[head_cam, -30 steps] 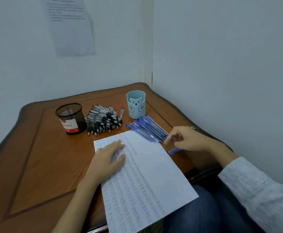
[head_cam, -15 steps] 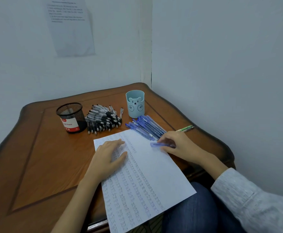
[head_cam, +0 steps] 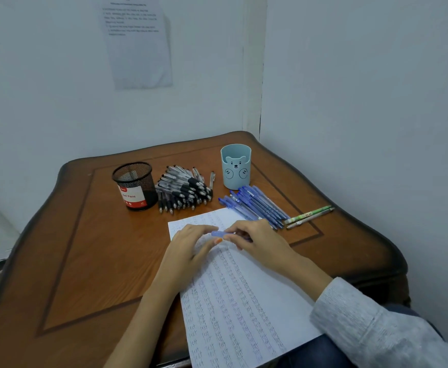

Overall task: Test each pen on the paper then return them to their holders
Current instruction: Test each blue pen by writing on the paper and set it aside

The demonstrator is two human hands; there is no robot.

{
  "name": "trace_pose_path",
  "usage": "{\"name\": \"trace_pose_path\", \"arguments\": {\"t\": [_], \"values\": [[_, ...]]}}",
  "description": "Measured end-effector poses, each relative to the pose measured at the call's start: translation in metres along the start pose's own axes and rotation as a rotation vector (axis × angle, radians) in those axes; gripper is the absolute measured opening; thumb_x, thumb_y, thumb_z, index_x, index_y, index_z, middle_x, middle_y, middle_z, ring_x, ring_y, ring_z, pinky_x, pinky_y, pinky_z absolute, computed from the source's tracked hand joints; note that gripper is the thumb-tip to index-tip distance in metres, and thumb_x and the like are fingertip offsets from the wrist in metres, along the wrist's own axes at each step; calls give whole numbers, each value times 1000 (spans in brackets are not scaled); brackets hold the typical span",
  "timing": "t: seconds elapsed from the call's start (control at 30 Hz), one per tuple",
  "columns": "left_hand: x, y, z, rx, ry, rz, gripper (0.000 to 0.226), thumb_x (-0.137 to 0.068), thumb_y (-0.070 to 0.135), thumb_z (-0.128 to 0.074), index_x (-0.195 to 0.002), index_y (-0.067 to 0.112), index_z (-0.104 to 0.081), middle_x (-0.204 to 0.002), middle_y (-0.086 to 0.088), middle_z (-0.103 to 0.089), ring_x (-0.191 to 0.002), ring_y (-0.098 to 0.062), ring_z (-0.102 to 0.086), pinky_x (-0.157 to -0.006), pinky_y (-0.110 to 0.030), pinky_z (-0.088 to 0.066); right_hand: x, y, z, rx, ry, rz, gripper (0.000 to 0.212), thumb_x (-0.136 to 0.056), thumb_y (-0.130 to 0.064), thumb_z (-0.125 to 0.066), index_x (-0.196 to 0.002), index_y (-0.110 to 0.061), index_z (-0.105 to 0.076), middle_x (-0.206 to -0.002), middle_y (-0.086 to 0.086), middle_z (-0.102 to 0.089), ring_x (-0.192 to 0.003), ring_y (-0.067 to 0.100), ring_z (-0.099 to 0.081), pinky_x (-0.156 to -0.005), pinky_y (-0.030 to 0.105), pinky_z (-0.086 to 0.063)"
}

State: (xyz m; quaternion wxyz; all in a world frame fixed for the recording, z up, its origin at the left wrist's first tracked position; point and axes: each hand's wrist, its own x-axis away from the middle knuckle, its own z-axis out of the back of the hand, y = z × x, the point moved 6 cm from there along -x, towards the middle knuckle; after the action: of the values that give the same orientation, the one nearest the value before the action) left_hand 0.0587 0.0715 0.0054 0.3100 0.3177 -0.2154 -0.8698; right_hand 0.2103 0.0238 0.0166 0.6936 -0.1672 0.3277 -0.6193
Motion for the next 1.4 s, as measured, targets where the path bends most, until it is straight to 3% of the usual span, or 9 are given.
{"name": "trace_pose_path", "arguments": {"t": [0.33,0.53,0.7,0.83,1.0,1.1,1.2,1.27,1.4], "values": [[0,-1,4,13,82,-33,13,-96,32,-46,-97,31,-60,-93,22,-57,-95,2,-49,-78,-11,-36,-1,-1,-11,13,-3,-63,24,-87,-58,-53,-85,-34,-55,-71,-8,-59,-68,11,-54,-59,43,-45],[1,2,5,37,74,-27,18,-93,37,-41,-96,31,-58,-92,19,-56,-94,-1,-48,-77,-11,-36,1,-8,-2,98,18,13,46,-79,-73,-40,-89,-31,-58,-64,5,-56,-64,20,-48,-51,21,-25],[-1,2,6,20,87,-3,10,-97,24,-51,-94,26,-61,-90,21,-56,-92,-1,-48,-76,-13,-37,0,-6,-5,119,-191,-119,21,-98,-39,-47,-117,-30,-50,-69,-3,-52,-64,9,-47,-58,27,-32],[0,-9,15,39,224,151,7,-95,23,-54,-92,23,-61,-89,18,-56,-94,3,-46,-73,-10,-34,-4,-6,19,-244,-215,-232,37,-96,0,-38,-121,-27,-42,-84,10,-60,-66,12,-56,-62,24,-46],[-1,-8,9,-33,161,118,9,-94,26,-55,-94,21,-63,-89,22,-57,-90,-1,-51,-76,-20,-41,-4,-1,32,-1182,-54,-304,43,-95,6,-26,-111,-6,-64,-89,13,-69,-81,22,-66,-71,25,-54],[-3,-9,6,-60,123,107,12,-95,28,-53,-95,21,-62,-93,14,-62,-89,-3,-51,-76,-22,-41,-2,4,29,-1308,59,-246,34,-93,4,-45,-118,-14,-59,-105,10,-72,-97,21,-69,-78,23,-52],[-3,-10,5,-60,106,99,12,-96,28,-52,-93,21,-62,-92,12,-61,-89,-2,-49,-75,-19,-39,-1,10,20,-1064,165,-313,15,-89,-23,-61,-98,-11,-59,-91,14,-75,-67,18,-69,-58,21,-45],[-2,-11,3,-59,88,102,12,-96,27,-52,-92,21,-62,-91,12,-61,-88,-2,-49,-74,-18,-38,0,17,14,-933,209,-408,30,-94,-38,-54,-84,-10,-56,-63,15,-69,-41,15,-51,-42,21,-33],[-3,-14,2,-68,71,111,11,-96,27,-53,-93,22,-61,-91,13,-59,-89,-2,-48,-74,-20,-39,-6,21,-2,-940,104,-497,42,-99,-49,-39,-92,-11,-56,-56,10,-59,-37,15,-38,-39,22,-25]]}}
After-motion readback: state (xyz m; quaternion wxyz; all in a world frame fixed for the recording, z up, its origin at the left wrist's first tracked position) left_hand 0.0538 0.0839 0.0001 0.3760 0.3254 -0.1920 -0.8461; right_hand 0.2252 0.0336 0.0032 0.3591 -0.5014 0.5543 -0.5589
